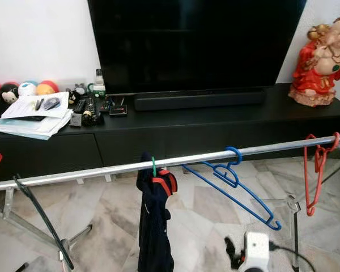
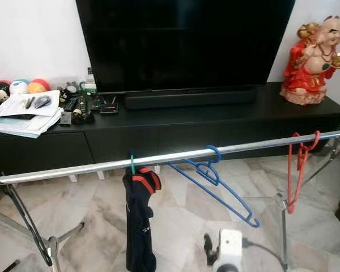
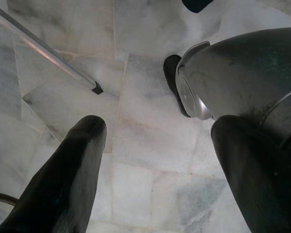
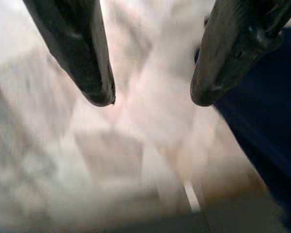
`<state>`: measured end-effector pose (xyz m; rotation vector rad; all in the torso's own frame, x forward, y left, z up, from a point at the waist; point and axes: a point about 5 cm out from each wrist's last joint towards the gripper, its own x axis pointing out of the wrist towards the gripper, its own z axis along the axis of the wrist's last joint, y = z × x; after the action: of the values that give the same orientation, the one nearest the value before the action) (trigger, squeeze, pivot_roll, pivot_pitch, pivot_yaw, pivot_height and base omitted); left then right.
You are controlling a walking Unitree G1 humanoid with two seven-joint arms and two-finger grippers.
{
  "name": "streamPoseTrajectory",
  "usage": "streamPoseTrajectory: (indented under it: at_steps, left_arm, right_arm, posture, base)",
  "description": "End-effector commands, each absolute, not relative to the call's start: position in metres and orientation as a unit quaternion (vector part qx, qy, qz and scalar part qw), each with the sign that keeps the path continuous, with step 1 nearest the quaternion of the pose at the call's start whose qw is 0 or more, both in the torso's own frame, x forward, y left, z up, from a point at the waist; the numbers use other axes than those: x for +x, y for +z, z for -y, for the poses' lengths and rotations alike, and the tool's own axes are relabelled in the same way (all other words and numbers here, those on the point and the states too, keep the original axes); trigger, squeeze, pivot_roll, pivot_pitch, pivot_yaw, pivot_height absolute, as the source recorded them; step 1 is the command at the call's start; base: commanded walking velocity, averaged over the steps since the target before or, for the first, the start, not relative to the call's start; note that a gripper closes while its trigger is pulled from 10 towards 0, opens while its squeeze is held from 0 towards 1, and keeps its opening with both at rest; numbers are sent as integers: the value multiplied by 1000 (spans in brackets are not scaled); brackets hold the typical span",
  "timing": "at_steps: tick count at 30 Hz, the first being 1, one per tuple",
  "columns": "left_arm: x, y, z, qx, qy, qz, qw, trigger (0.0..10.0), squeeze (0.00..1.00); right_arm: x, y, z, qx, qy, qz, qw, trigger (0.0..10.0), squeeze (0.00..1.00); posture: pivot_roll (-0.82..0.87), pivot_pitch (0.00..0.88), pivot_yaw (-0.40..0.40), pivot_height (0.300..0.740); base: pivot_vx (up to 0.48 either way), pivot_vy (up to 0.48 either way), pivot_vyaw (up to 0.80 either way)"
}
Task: Hang hanger
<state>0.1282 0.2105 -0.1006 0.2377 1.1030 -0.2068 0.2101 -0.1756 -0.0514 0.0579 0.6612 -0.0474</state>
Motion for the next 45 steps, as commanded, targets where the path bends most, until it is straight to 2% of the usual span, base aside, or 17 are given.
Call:
streamPoseTrajectory:
  at_steps: [1, 8, 11, 20, 28, 34, 45]
  left_arm:
    - [131, -100, -207, 114, -107, -518, 841, 10000, 0]
    - [147, -98, -188, 117, -117, -507, 846, 10000, 0]
    - [155, -97, -178, 116, -116, -502, 849, 10000, 0]
    - [146, -99, -189, 118, -106, -508, 846, 10000, 0]
    - [144, -97, -203, 120, -73, -502, 853, 10000, 0]
    - [155, -90, -217, 125, -40, -479, 868, 10000, 0]
    - [157, -89, -215, 115, -42, -473, 873, 10000, 0]
  right_arm:
    - [202, -63, 180, 26, -38, -364, 930, 10000, 0]
    - [168, -90, 187, 29, -80, -472, 878, 10000, 0]
    - [176, -87, 184, 40, -74, -459, 885, 10000, 0]
    - [194, -80, 173, 54, -51, -442, 894, 10000, 0]
    - [184, -85, 177, 59, -57, -457, 885, 10000, 0]
    - [181, -86, 188, 65, -71, -469, 878, 10000, 0]
    - [176, -87, 193, 67, -77, -476, 873, 10000, 0]
  posture:
    - [94, 0, -3, 740]
    - [98, 0, 6, 740]
    - [104, 0, 3, 740]
    - [100, 0, 3, 740]
    - [99, 0, 15, 740]
    - [99, 0, 39, 740]
    - [101, 0, 41, 740]
  base:
    - [0, 0, 0]
    - [0, 0, 0]
    - [0, 0, 0]
    - [0, 0, 0]
    - [0, 0, 0]
    - [0, 0, 0]
    - [0, 0, 0]
